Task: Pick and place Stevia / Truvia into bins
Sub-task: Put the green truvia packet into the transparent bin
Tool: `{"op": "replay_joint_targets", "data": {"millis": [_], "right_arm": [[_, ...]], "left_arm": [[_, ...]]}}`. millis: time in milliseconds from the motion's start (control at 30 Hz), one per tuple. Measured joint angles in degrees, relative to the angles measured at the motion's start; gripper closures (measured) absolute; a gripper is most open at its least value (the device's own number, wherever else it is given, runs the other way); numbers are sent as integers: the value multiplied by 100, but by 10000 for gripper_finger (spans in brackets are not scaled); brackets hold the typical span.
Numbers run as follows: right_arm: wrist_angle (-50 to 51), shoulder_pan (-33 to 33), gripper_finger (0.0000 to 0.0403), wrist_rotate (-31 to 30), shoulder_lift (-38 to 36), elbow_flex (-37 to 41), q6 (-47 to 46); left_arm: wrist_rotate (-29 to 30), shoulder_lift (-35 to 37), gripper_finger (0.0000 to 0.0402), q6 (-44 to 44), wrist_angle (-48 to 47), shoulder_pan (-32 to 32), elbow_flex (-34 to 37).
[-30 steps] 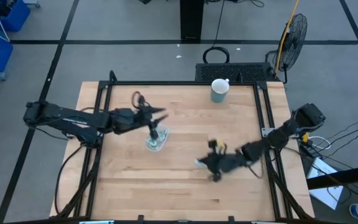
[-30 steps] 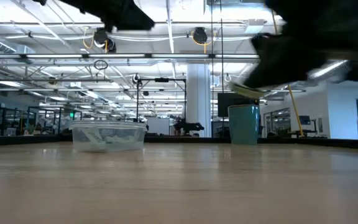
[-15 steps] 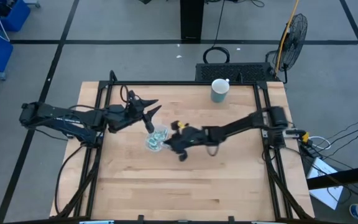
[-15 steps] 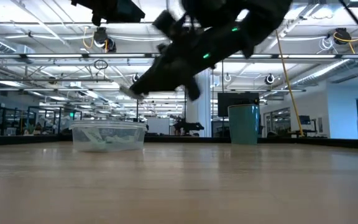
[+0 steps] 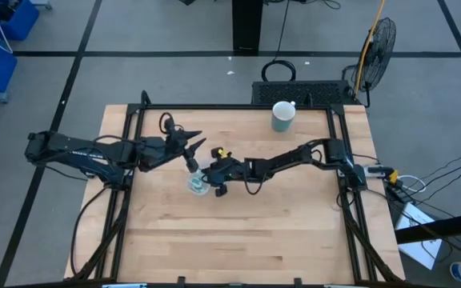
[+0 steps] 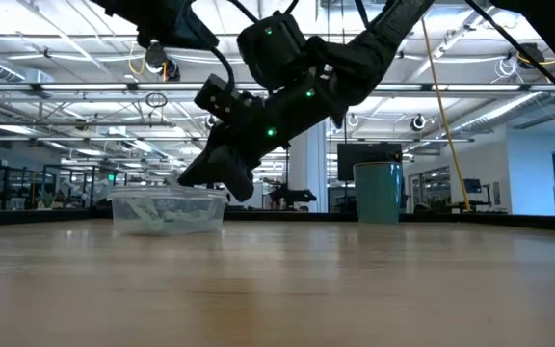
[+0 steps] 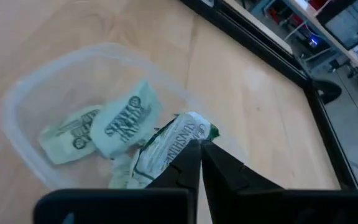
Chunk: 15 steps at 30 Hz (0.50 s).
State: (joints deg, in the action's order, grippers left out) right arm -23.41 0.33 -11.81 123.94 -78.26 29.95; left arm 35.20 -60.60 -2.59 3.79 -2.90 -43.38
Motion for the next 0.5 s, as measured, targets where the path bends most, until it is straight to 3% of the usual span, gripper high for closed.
{"op": "replay_joint_targets", "data": {"millis": [300,500], "right_arm": [[355,81,321,572,-3,-2,-400],[1103,288,287,-771,-510,0,-220]], "left_arm": [[286,0,270,175,-280,3,0],[327,29,270,-100,-292,-6,0]]}}
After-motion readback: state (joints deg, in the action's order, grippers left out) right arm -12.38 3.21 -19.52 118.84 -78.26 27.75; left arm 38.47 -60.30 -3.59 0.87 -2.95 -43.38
